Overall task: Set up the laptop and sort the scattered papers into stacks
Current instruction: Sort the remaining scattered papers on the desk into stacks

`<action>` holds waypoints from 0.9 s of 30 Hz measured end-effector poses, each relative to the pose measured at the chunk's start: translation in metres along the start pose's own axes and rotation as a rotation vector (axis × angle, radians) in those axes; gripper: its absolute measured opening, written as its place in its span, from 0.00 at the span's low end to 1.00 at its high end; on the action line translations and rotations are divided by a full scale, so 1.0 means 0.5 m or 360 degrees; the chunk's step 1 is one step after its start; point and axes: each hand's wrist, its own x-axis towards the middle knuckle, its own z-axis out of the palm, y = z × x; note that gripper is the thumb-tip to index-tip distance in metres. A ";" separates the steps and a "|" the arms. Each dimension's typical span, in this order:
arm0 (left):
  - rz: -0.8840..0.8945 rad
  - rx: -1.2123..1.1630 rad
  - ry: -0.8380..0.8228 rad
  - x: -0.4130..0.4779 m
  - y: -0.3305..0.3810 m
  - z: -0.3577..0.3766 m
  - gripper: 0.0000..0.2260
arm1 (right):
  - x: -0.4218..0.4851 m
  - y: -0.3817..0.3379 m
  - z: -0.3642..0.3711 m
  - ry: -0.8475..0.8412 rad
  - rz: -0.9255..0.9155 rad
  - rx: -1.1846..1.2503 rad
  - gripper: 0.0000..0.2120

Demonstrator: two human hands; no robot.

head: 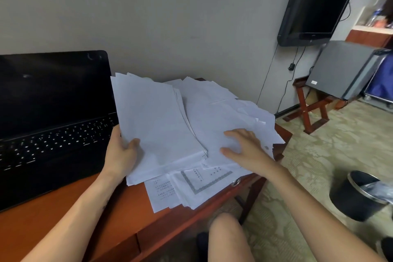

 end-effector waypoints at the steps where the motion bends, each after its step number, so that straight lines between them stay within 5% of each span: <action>1: 0.0000 -0.0001 0.0006 0.001 -0.001 -0.001 0.20 | -0.008 -0.014 0.011 -0.0114 -0.0031 -0.0036 0.33; 5: 0.0020 -0.0016 0.0106 0.010 -0.001 -0.015 0.21 | -0.024 -0.052 0.049 -0.0365 0.0005 -0.0292 0.50; 12: -0.0009 -0.0035 0.0167 0.018 -0.004 -0.028 0.21 | -0.009 -0.053 0.040 -0.0303 0.0046 -0.0594 0.44; 19: 0.0005 -0.0035 0.0128 0.014 -0.004 -0.023 0.21 | -0.015 -0.051 0.018 -0.0194 0.0026 -0.0549 0.28; 24: -0.0003 -0.0035 0.0120 0.014 -0.005 -0.022 0.20 | -0.012 -0.052 0.027 -0.0247 0.0120 -0.0493 0.40; 27: 0.0013 -0.0023 0.0119 0.010 0.000 -0.021 0.20 | 0.002 -0.055 0.031 -0.0288 0.0167 -0.0566 0.38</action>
